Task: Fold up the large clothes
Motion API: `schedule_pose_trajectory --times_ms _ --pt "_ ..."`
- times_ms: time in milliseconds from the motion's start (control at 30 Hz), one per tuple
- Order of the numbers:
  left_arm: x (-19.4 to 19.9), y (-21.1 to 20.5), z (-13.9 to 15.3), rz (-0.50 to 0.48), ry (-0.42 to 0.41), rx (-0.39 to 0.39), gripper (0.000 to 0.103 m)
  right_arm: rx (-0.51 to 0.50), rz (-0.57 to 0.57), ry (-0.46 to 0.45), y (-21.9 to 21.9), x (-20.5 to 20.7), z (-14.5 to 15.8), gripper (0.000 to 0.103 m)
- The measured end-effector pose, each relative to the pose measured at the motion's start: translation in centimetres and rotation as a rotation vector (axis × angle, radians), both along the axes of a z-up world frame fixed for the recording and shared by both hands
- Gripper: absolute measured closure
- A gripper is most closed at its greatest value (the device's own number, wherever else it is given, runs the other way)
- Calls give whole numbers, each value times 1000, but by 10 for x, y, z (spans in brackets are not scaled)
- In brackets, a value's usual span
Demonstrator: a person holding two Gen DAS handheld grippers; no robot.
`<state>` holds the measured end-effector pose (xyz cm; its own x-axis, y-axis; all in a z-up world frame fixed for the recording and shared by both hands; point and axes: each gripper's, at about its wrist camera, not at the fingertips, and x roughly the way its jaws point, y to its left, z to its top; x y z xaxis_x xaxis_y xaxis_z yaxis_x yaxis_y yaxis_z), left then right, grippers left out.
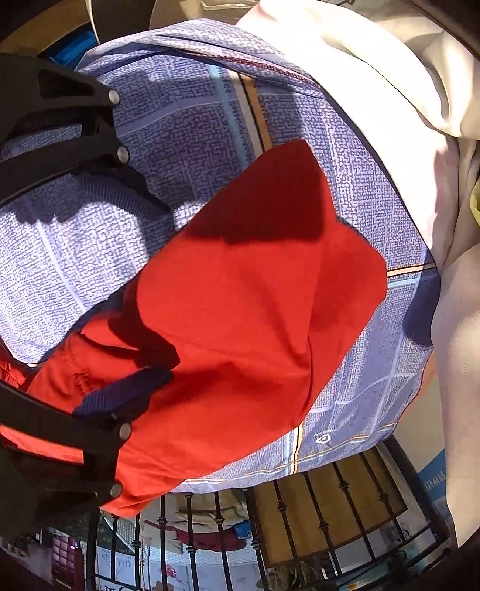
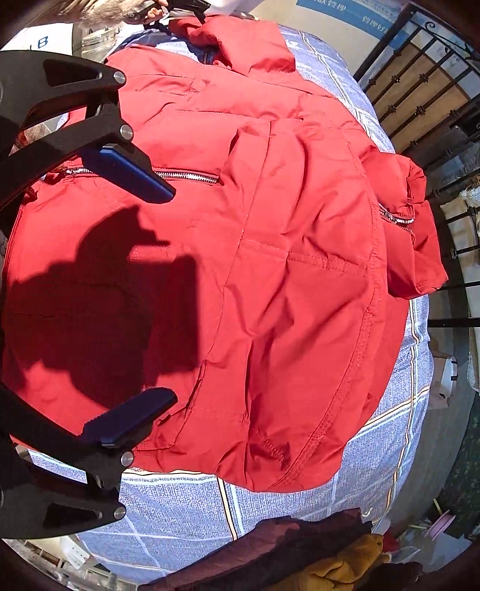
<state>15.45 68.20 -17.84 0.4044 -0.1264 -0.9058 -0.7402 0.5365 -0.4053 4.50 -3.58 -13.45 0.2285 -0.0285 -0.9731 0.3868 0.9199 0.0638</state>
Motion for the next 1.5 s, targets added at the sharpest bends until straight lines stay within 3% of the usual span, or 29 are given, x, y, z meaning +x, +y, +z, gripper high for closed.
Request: schedule_pose_trajectory --times_ms 200,433,600,733,933,1100,1267,1500 --pt "18 7 -18 -35 23 -13 41 -14 36 -3 22 3 3 5" --pt "20 -5 -5 -102 -29 63 75 -41 92 -3 39 0 3 5" --pt "24 -18 34 -161 -93 155 86 -14 69 -15 30 -4 3 5" --pt "22 -48 89 -234 -224 214 89 12 28 -43 16 -8 4 5" --pt "18 -151 190 -494 -464 352 89 55 -37 -70 -6 -16 2 5" --pt "-2 -267 239 -746 -645 335 89 75 -106 -82 -30 -28 0 5" --pt "-19 -370 236 -944 -683 232 90 83 -154 -89 -49 -42 1 5" --pt "-47 -471 185 -1179 -577 220 90 91 -213 -80 -69 -66 -3 5"
